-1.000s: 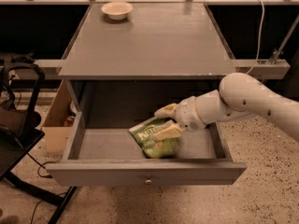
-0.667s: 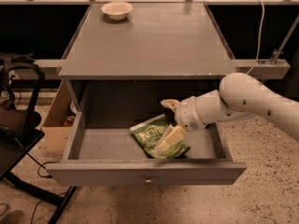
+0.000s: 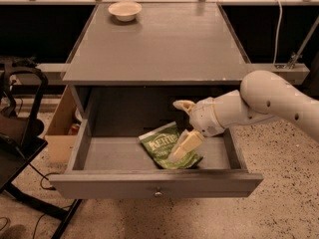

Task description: Place green jalapeno chip bag into top drawer

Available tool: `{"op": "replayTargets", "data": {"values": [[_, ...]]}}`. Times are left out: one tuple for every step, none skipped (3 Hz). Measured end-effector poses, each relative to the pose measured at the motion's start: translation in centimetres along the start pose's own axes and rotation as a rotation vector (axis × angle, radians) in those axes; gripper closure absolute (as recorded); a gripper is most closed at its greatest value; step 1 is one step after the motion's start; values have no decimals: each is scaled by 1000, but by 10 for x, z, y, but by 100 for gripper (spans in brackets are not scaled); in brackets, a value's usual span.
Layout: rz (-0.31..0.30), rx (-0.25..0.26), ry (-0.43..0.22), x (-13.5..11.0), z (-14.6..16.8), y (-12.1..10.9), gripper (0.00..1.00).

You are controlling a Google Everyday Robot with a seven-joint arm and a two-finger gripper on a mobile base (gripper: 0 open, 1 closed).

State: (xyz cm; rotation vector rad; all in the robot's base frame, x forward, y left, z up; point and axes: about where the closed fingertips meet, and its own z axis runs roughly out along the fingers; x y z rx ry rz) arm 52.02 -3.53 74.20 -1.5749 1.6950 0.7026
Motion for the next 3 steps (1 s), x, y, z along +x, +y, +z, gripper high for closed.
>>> {"op": "replayTargets", "data": {"values": [[-97, 16, 6, -23, -46, 1, 0], [-207, 27, 96, -48, -107, 3, 0], [-234, 100, 266, -58, -139, -1, 0]]}}
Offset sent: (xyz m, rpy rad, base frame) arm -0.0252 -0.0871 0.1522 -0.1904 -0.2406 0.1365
